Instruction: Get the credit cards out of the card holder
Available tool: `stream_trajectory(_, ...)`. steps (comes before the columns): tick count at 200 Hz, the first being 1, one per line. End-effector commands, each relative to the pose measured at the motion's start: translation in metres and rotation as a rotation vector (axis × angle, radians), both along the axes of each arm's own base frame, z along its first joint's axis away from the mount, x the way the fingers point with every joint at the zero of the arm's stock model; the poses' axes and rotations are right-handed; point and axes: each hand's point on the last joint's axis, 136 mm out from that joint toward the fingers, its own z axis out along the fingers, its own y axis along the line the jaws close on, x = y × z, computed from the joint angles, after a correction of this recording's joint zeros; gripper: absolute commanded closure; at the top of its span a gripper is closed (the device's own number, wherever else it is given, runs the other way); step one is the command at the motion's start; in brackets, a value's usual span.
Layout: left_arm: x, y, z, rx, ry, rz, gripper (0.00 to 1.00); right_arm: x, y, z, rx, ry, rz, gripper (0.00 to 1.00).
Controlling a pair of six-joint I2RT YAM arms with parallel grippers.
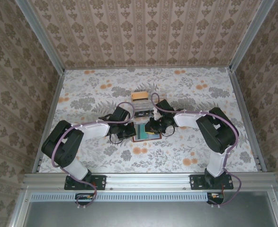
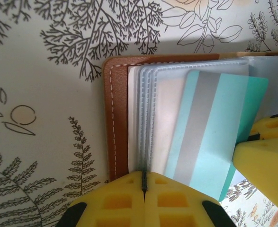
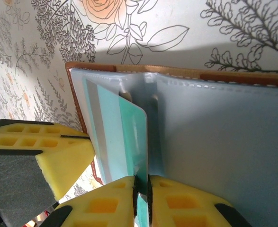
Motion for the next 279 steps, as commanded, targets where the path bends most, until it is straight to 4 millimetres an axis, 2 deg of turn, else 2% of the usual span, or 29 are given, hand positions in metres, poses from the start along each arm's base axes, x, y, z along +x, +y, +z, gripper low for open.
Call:
stream_trajectory(1,-0.015,0.012,-0.02,0.083,0.071,-0.006,1.0,-0.003,0.0,-0.008,0.014,0.034,-0.006,0.84)
stream_trajectory(19,-0.015,0.013,-0.02,0.083,0.071,-0.007,1.0,-0.002,0.0,-0.01,0.008,0.034,-0.01,0.9)
stream_trajectory(33,-0.016,0.013,-0.02,0.085,0.07,-0.008,1.0,-0.001,-0.004,-0.012,0.0,0.034,-0.019,1.0)
stream_trajectory(127,-0.017,0.018,-0.022,0.099,0.074,-0.01,1.0,0.001,-0.051,-0.006,-0.048,0.024,-0.047,1.0)
stream_trajectory(173,-0.014,0.017,-0.016,0.088,0.059,-0.022,1.0,-0.003,-0.069,0.012,-0.073,-0.008,-0.028,1.0)
stream_trajectory(200,-0.009,0.014,-0.005,0.071,0.029,-0.035,1.0,-0.007,-0.078,0.025,-0.113,-0.034,-0.006,1.0)
stream_trajectory(226,-0.002,0.015,0.012,0.05,-0.008,-0.038,1.0,-0.005,-0.084,0.048,-0.147,-0.095,0.018,1.0)
stream_trajectory(235,0.001,0.016,0.02,0.039,-0.023,-0.035,0.93,-0.003,-0.086,0.057,-0.164,-0.121,0.03,1.0)
stream_trajectory(248,0.007,0.018,0.033,0.016,-0.05,-0.029,0.76,-0.001,-0.089,0.071,-0.189,-0.155,0.051,1.0)
stream_trajectory(264,0.016,0.018,0.051,-0.028,-0.09,-0.028,0.65,0.004,-0.091,0.087,-0.24,-0.224,0.095,1.0)
stream_trajectory(279,0.024,0.022,0.069,-0.06,-0.129,-0.022,0.51,0.011,-0.094,0.1,-0.316,-0.306,0.149,1.0)
